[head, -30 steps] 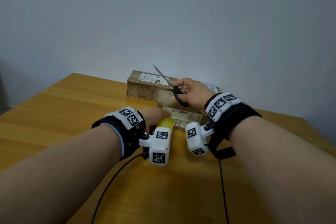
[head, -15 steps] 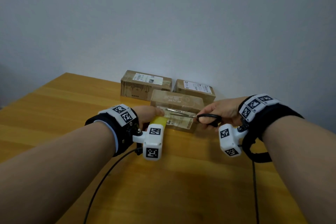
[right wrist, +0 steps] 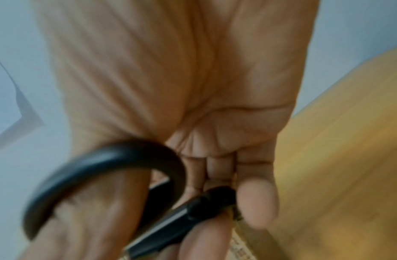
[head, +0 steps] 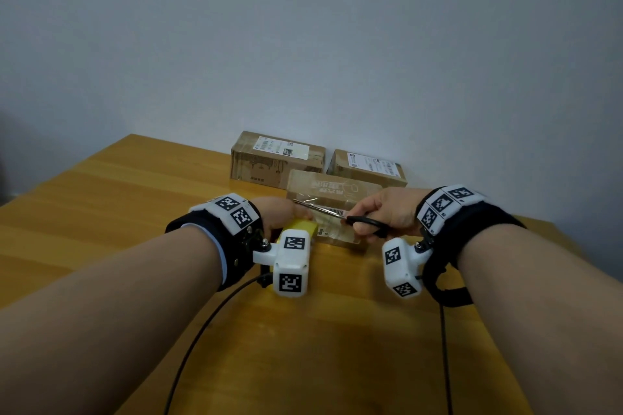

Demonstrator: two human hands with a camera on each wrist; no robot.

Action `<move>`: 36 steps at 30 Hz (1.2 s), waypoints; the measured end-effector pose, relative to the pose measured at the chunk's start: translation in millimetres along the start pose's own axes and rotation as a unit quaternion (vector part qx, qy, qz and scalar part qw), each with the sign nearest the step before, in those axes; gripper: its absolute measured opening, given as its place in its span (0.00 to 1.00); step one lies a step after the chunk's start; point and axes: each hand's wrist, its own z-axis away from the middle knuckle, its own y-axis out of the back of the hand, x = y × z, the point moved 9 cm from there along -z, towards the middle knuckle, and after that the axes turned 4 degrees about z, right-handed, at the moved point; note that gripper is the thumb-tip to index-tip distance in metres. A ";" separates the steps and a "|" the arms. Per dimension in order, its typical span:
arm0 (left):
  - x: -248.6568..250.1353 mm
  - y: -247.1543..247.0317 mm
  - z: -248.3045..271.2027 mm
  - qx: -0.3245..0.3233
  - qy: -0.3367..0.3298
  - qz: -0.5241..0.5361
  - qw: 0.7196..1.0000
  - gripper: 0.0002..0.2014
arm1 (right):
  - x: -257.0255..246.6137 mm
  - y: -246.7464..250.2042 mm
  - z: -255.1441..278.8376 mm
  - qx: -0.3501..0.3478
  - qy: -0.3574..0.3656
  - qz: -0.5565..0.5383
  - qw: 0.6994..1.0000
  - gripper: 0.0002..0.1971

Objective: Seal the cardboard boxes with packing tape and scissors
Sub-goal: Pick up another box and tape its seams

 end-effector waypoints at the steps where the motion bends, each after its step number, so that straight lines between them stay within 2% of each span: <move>1: 0.3 -0.8 0.2 -0.003 -0.001 0.001 1.000 0.24 | 0.2 0.0 0.0 0.003 0.000 0.015 1.000 0.18; 6: -0.4 -6.3 7.7 -0.018 0.012 -0.029 0.999 0.21 | 5.6 5.0 1.3 0.032 -0.011 0.113 0.993 0.16; 9: -6.4 -12.8 21.6 -0.067 0.062 -0.037 0.995 0.12 | 18.6 0.4 -1.1 0.014 -0.042 0.214 0.976 0.22; 13: -8.8 4.5 33.3 -0.044 0.085 -0.054 0.994 0.09 | 36.9 -2.6 -7.0 0.038 -0.076 0.307 0.948 0.32; 15: -7.5 18.4 36.5 -0.014 0.085 -0.064 0.994 0.13 | 40.7 -8.1 -9.7 0.036 -0.079 0.334 0.939 0.33; 18: -4.2 34.0 40.7 0.026 0.067 -0.103 0.992 0.22 | 33.8 -18.1 -5.2 0.045 -0.065 0.373 0.925 0.25; 23: 3.5 42.9 41.4 0.058 0.008 -0.081 0.995 0.24 | 23.2 -35.4 2.5 0.018 -0.057 0.367 0.928 0.26; 25: 2.8 42.7 41.5 0.056 0.005 -0.084 0.995 0.25 | 16.6 -44.0 6.6 0.010 -0.056 0.412 0.909 0.23; 26: 2.9 42.8 42.8 0.056 0.002 -0.084 0.995 0.25 | 10.5 -45.7 8.8 0.022 -0.053 0.443 0.895 0.20; 28: 3.2 44.9 42.8 0.054 -0.002 -0.082 0.995 0.25 | -11.1 -40.5 10.7 0.091 -0.027 0.476 0.875 0.14; 30: 3.5 48.2 43.0 0.054 -0.006 -0.082 0.995 0.25 | -41.0 -25.7 14.1 0.196 0.040 0.416 0.887 0.11; 32: 3.8 53.1 42.5 0.059 -0.011 -0.080 0.995 0.25 | -68.7 -10.3 20.2 0.278 0.108 0.347 0.889 0.12; 34: 4.0 56.2 41.0 0.058 -0.016 -0.083 0.995 0.25 | -83.9 -5.3 19.4 0.295 0.137 0.329 0.887 0.12; 36: 3.6 58.3 40.1 0.057 -0.022 -0.089 0.994 0.24 | -89.1 -6.2 10.1 0.295 0.138 0.331 0.886 0.14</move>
